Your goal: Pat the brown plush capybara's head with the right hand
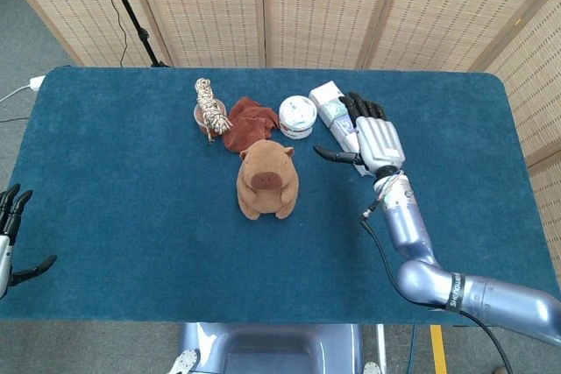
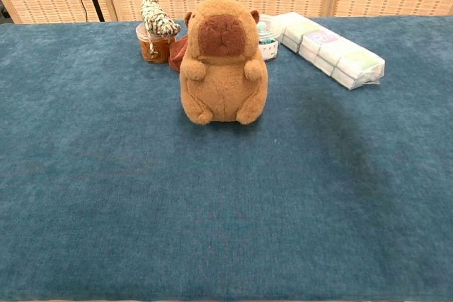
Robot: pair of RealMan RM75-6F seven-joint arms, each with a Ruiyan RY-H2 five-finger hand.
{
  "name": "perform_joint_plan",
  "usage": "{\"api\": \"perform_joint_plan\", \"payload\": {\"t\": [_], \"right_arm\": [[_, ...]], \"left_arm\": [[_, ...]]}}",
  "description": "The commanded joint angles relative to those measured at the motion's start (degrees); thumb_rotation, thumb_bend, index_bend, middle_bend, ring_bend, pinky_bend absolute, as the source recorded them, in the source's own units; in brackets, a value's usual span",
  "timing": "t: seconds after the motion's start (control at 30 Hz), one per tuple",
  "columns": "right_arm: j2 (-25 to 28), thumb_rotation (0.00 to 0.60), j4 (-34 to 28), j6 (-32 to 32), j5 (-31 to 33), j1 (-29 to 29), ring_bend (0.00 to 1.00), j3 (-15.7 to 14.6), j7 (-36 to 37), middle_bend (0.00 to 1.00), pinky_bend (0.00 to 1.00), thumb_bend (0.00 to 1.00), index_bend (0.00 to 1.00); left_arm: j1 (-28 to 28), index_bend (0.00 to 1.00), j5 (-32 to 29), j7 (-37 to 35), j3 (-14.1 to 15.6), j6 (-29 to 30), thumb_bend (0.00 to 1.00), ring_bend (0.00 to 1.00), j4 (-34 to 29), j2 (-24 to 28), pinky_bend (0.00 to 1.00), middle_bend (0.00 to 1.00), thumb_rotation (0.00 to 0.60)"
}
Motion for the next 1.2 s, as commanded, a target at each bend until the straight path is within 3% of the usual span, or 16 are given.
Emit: {"api": "perform_joint_plan", "payload": {"t": [0.03, 0.43, 0.67, 1.0, 1.2], "right_arm": [[-3.10, 0.158, 2.36, -0.05, 2.02, 3.21, 0.00, 0.19, -1.15, 0.00, 0.00, 0.00, 0.00], [-13.75, 0.158, 5.75, 6.89, 5.93, 11.41, 0.00, 0.04, -6.00, 0.00, 0.00, 0.00, 0.00], [-17.15, 0.158, 9.22, 6.43, 7.12, 14.31, 0.00, -0.39, -8.52, 0.00, 0.00, 0.00, 0.00], [-23.01, 0.160, 19.18, 4.05, 12.48, 19.68, 0.00, 1.28, -12.57, 0.00, 0.00, 0.00, 0.00], [-25.02, 0.158, 21.42, 3.58, 12.60, 20.64, 0.00, 2.07, -12.10, 0.00, 0.00, 0.00, 0.00]], "left_arm": [[-0.09, 0.00, -0.36, 0.05, -0.14, -0.28, 0.00, 0.00, 0.04, -0.03, 0.00, 0.00, 0.600], [0.32, 0.00, -0.19, -0.80, -0.18, 0.24, 0.00, 0.00, 0.28, 0.06, 0.00, 0.00, 0.600], [0.62, 0.00, 0.19, -1.79, 0.05, 0.49, 0.00, 0.00, 0.48, 0.26, 0.00, 0.00, 0.600], [1.08, 0.00, -0.09, -3.69, -0.01, 0.72, 0.00, 0.00, 1.13, 0.79, 0.00, 0.00, 0.600], [1.26, 0.00, -0.22, -4.44, -0.11, 0.86, 0.00, 0.00, 1.21, 0.98, 0.00, 0.00, 0.600]]}}
